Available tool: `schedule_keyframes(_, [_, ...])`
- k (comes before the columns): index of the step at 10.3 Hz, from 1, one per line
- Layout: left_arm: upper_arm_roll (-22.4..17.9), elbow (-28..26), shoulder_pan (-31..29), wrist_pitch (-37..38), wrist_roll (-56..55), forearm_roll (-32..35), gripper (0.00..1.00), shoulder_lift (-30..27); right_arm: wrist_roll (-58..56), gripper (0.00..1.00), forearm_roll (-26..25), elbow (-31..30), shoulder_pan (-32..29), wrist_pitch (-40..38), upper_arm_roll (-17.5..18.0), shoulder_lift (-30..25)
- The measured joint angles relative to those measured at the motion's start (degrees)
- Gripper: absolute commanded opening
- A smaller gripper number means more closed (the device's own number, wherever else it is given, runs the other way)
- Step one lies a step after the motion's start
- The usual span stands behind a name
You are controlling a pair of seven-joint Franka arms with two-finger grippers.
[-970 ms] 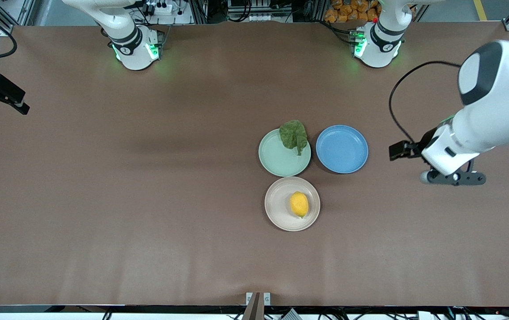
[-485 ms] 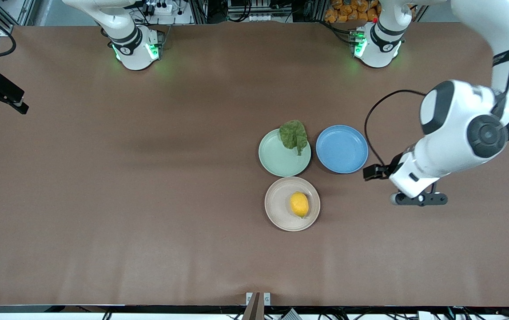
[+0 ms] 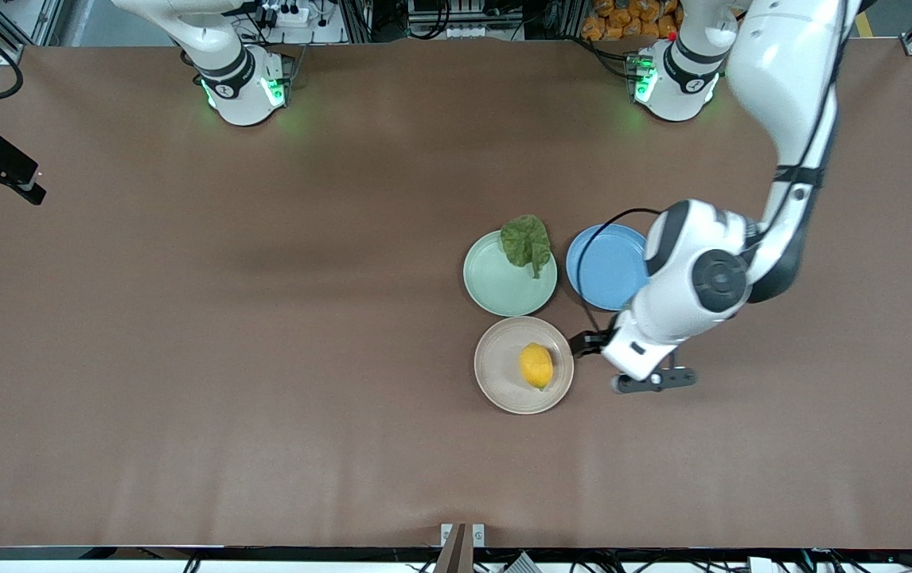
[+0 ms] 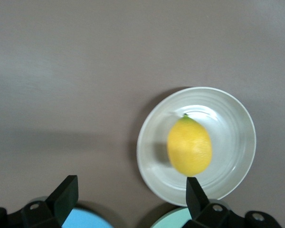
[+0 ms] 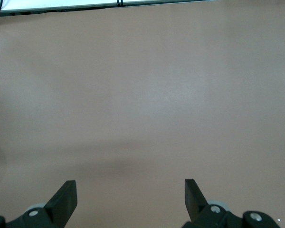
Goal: Pick lemon and lettuce from plates
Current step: 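Lower the left gripper over the yellow lemon on the cream plate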
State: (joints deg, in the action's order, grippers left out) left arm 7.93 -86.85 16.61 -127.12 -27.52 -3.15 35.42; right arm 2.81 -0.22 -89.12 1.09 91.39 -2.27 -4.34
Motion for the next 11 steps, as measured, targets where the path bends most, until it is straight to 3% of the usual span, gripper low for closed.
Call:
schedule_keyframes(7, [-1.2,0.2,6.0,-13.9,-6.3,1.2,1.00,7.6,0.0,1.00,0.1,0.0,1.0,0.0,0.7,0.1])
schedule_keyframes(11, [-6.6,0.3,12.1,-20.1,-8.9,1.2,1.00,11.6,0.0,1.00,0.1,-0.1,4.3,0.0,1.1,0.2])
